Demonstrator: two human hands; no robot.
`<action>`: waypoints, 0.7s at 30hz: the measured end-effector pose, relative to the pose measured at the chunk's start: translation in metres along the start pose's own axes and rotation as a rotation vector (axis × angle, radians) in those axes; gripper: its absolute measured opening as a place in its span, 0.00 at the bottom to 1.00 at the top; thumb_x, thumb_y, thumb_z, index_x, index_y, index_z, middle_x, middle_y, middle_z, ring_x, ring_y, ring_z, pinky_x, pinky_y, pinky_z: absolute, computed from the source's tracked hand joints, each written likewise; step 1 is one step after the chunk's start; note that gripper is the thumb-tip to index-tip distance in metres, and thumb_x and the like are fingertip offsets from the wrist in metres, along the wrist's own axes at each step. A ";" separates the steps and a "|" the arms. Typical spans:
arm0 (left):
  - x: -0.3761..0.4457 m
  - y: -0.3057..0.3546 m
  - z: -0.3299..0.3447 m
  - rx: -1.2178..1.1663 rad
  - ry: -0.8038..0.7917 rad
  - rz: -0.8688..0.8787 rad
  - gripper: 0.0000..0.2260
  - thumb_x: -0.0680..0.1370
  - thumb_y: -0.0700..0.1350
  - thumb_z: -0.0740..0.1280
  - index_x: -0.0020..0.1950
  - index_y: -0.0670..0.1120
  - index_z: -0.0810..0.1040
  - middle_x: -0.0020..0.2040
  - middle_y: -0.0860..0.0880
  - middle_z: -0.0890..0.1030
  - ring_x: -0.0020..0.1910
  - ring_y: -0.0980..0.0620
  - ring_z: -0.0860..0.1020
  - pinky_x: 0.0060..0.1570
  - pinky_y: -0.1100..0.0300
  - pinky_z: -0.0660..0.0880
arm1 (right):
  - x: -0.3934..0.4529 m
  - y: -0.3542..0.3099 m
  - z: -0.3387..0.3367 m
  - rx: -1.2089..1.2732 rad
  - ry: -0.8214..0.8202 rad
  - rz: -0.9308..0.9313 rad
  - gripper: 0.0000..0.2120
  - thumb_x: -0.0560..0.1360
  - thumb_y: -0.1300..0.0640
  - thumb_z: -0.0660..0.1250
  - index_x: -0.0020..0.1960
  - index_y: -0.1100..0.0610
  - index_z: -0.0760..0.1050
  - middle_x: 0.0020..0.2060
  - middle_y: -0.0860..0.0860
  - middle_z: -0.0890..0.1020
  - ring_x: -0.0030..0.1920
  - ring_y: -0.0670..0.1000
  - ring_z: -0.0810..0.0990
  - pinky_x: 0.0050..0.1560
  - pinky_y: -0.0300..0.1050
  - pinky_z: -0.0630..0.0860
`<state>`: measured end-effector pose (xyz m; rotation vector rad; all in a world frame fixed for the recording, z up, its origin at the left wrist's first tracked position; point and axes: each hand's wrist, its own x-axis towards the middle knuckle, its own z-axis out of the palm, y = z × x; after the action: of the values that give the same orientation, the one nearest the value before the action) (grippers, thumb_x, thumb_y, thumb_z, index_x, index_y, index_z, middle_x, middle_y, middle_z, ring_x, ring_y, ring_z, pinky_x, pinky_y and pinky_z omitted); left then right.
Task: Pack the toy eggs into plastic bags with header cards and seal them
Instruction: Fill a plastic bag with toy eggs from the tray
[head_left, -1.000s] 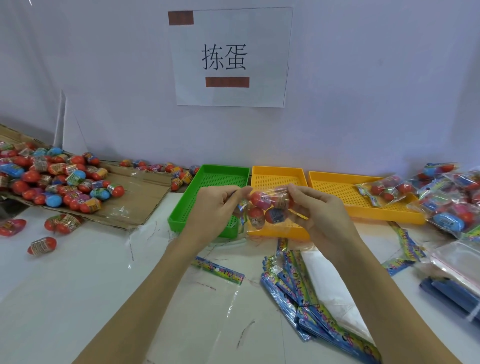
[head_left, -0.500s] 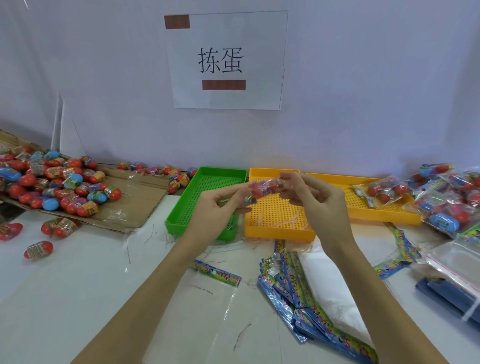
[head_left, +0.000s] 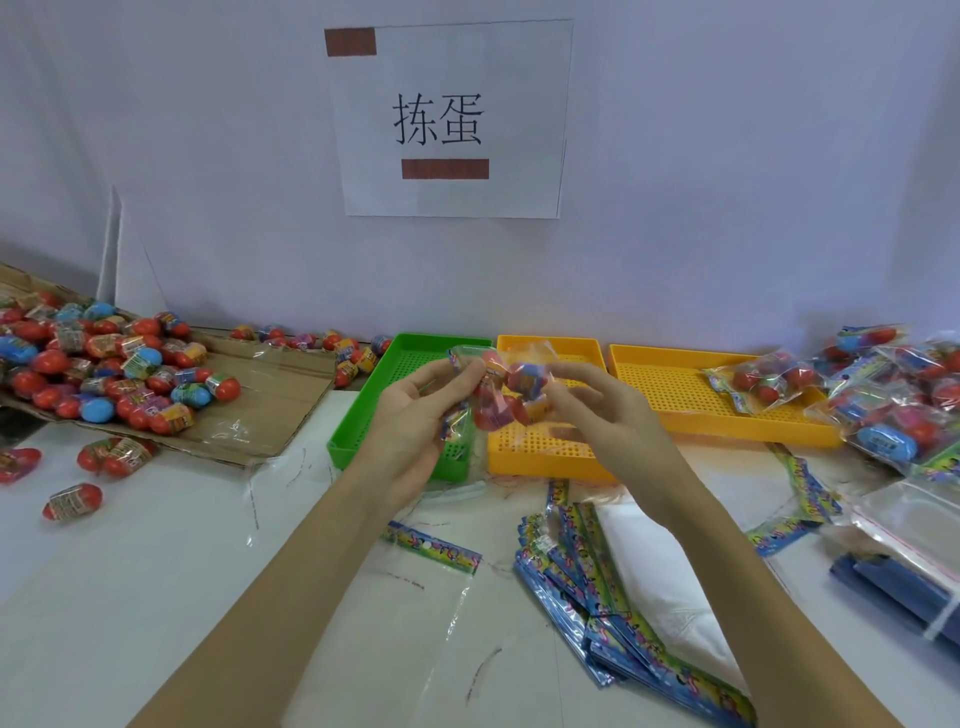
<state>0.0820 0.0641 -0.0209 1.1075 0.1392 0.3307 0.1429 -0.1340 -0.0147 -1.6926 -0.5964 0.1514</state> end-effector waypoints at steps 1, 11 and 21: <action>-0.001 0.001 -0.001 0.031 -0.020 0.011 0.14 0.68 0.43 0.79 0.52 0.42 0.85 0.49 0.44 0.88 0.44 0.54 0.85 0.44 0.66 0.80 | -0.001 0.000 0.001 0.053 0.030 0.015 0.17 0.80 0.44 0.67 0.64 0.52 0.80 0.53 0.49 0.87 0.53 0.46 0.86 0.53 0.43 0.84; -0.004 -0.003 0.001 0.171 -0.013 0.076 0.10 0.73 0.49 0.76 0.35 0.50 0.79 0.45 0.44 0.83 0.45 0.51 0.80 0.48 0.58 0.79 | -0.001 0.002 0.007 0.356 0.335 0.104 0.10 0.81 0.51 0.69 0.47 0.55 0.85 0.45 0.52 0.88 0.51 0.57 0.87 0.48 0.48 0.83; -0.011 -0.010 0.010 0.585 0.065 0.398 0.07 0.86 0.47 0.63 0.52 0.45 0.74 0.38 0.50 0.81 0.32 0.46 0.77 0.31 0.56 0.76 | 0.000 0.004 0.011 0.359 0.301 0.080 0.07 0.79 0.54 0.71 0.54 0.54 0.85 0.42 0.47 0.88 0.46 0.45 0.86 0.47 0.40 0.83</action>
<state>0.0765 0.0476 -0.0256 1.7093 0.0719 0.7113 0.1394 -0.1249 -0.0206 -1.3560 -0.2568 0.0541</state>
